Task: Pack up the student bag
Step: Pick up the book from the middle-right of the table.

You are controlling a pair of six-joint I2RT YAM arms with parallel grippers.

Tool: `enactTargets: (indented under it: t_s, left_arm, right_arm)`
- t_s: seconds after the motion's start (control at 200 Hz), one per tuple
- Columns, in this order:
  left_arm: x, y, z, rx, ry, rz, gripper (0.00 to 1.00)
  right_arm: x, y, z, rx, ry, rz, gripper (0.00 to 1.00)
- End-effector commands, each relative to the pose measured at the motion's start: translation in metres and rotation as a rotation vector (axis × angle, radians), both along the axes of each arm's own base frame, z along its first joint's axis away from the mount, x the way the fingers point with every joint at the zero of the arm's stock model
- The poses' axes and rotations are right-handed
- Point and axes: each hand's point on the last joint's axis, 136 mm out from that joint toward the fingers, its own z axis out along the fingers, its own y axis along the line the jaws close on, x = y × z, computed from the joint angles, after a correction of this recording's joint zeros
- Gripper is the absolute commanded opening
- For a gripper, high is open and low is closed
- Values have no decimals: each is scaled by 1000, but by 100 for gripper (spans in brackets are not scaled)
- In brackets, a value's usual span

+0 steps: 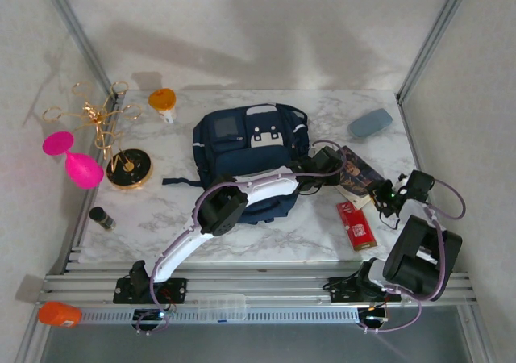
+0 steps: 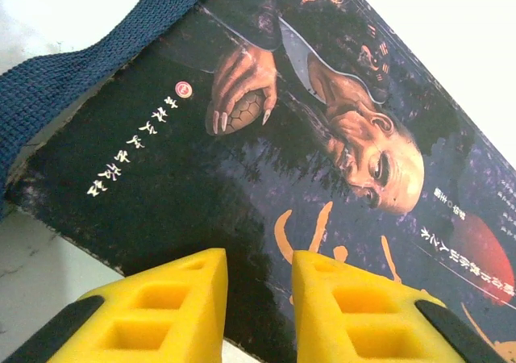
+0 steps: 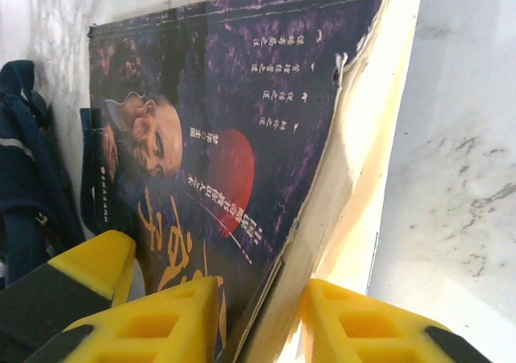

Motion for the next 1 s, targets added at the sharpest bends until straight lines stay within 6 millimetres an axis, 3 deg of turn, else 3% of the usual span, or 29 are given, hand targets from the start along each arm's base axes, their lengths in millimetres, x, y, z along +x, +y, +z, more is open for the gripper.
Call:
enactTargets:
  t_s: [0.0,0.33,0.576,0.696,0.806,0.996]
  left_arm:
    - [-10,2,-29,45,65,-18,26]
    - [-13,1,-31,40,75,-23,26]
    - [-12,-3,-17,16,72,-29,31]
    - [-7,-4,20,-25,44,-39,41]
    - [4,5,78,-81,-13,-32,51]
    - [12,50,167,-149,-120,8,63]
  right_arm:
    - [6,8,15,24,-53,42,29]
    - [6,8,19,35,-61,36,17]
    - [12,9,34,46,-110,46,0]
    - [16,9,55,28,-176,48,0]
    - [19,8,80,12,-231,38,0]
    - [23,9,141,-13,-352,51,0]
